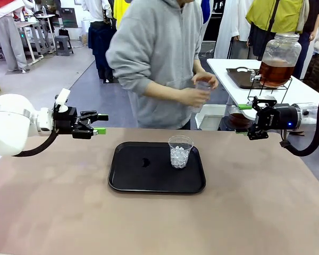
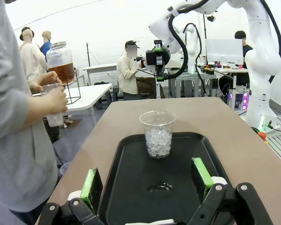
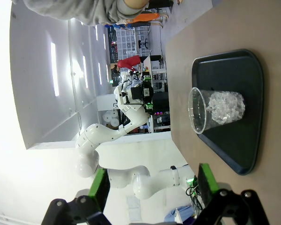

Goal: Pour the drink into the iced cup.
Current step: Pick up the iced cup indicated by the human and present it to them.

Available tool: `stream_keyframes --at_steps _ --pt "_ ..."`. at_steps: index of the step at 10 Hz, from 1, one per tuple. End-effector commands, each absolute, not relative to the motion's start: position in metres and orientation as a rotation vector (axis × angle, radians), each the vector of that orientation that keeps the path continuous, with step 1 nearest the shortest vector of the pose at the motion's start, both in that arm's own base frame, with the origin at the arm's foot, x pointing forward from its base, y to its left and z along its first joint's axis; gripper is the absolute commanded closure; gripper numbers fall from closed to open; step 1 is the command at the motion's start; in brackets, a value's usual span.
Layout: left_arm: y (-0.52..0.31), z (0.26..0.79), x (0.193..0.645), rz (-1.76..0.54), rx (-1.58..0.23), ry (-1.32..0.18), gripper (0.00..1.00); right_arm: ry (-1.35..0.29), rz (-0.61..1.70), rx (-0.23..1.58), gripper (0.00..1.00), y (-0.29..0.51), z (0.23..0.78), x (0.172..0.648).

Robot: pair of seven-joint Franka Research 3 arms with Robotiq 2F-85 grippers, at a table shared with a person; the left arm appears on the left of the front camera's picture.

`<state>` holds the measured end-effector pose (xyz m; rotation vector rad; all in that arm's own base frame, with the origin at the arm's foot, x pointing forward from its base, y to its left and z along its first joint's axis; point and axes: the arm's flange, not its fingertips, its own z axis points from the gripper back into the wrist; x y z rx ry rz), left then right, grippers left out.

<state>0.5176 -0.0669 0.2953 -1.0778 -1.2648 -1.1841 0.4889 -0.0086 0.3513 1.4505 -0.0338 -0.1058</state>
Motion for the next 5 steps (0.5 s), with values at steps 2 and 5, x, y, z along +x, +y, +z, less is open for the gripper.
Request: stream_keyframes --at_steps 2,5 --pt "-0.0675 0.2966 0.5178 -1.184 -1.084 -1.268 0.0 -0.041 -0.106 1.445 0.0 -0.0083 0.3524 0.4901" --pt "-0.0675 0.2966 0.5178 -1.184 -1.084 -1.268 0.0 -0.041 -0.106 1.445 0.0 -0.0083 0.3524 0.4901"
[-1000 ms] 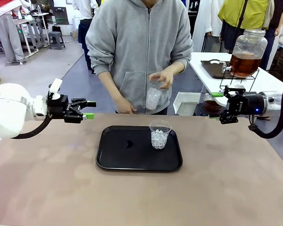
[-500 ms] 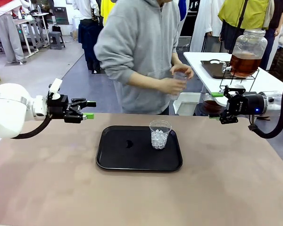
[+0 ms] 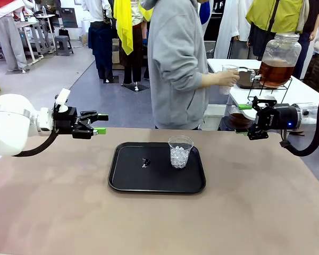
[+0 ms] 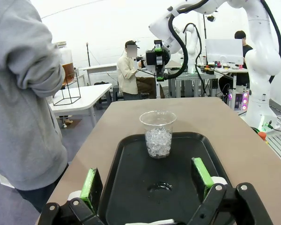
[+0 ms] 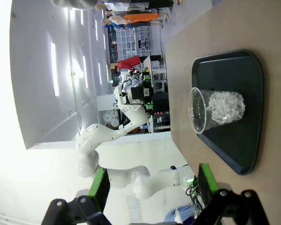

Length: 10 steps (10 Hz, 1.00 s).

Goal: Pour the drink into the iced cup.
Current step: Pick up the iced cup indicated by the human and present it to them.

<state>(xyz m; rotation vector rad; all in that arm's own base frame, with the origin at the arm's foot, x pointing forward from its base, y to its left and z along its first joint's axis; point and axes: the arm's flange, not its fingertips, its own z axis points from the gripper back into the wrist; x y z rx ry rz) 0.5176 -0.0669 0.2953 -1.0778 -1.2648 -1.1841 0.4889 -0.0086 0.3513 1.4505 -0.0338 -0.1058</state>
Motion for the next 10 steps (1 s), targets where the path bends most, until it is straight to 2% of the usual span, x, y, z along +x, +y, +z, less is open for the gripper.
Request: stream_keyframes --at_steps 1,10 --pt "-0.0675 0.2966 0.5178 -1.184 -1.084 -1.268 0.0 -0.041 -0.106 1.445 0.0 -0.0083 0.3524 0.4901" --pt "-0.0675 0.2966 0.5178 -1.184 -1.084 -1.268 0.0 -0.041 -0.106 1.445 0.0 -0.0083 0.3524 0.4901"
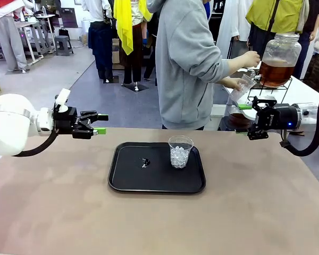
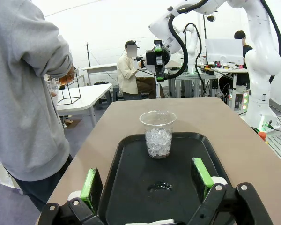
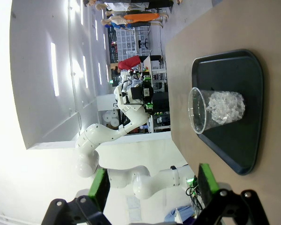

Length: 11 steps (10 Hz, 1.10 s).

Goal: Pour the drink into the iced cup.
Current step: Pick up the iced cup indicated by the human and present it to them.

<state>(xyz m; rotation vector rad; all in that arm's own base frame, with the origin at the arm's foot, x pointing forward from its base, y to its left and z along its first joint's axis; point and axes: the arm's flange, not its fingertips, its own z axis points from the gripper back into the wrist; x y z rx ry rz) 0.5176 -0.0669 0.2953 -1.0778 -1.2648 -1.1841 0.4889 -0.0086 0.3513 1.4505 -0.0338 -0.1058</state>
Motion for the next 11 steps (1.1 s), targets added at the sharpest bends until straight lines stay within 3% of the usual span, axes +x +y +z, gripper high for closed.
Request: stream_keyframes --at_steps 1,11 --pt "-0.0675 0.2966 0.5178 -1.184 -1.084 -1.268 0.0 -0.041 -0.106 1.445 0.0 -0.0083 0.3524 0.4901" --pt "-0.0675 0.2966 0.5178 -1.184 -1.084 -1.268 0.0 -0.041 -0.106 1.445 0.0 -0.0083 0.3524 0.4901"
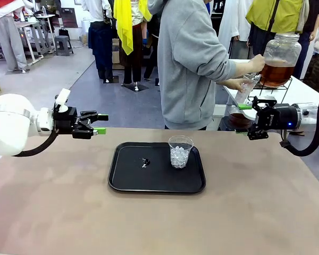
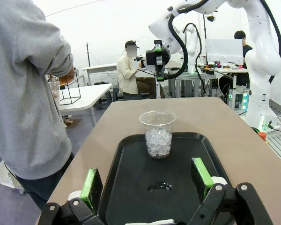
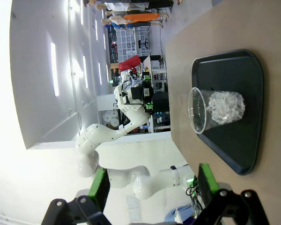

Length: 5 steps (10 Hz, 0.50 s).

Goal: Pour the drink into the iced cup.
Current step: Pick up the iced cup indicated by the human and present it to them.

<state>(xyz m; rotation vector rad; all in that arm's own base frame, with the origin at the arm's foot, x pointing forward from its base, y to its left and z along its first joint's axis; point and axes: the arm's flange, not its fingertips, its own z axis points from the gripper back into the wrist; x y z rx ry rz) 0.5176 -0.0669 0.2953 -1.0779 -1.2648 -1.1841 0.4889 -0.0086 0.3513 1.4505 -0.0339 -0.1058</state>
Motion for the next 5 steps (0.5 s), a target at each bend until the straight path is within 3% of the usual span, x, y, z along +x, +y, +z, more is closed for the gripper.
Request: stream_keyframes --at_steps 1,5 --pt "-0.0675 0.2966 0.5178 -1.184 -1.084 -1.268 0.0 -0.041 -0.106 1.445 0.0 -0.0083 0.3524 0.4901" --pt "-0.0675 0.2966 0.5178 -1.184 -1.084 -1.268 0.0 -0.041 -0.106 1.445 0.0 -0.0083 0.3524 0.4901"
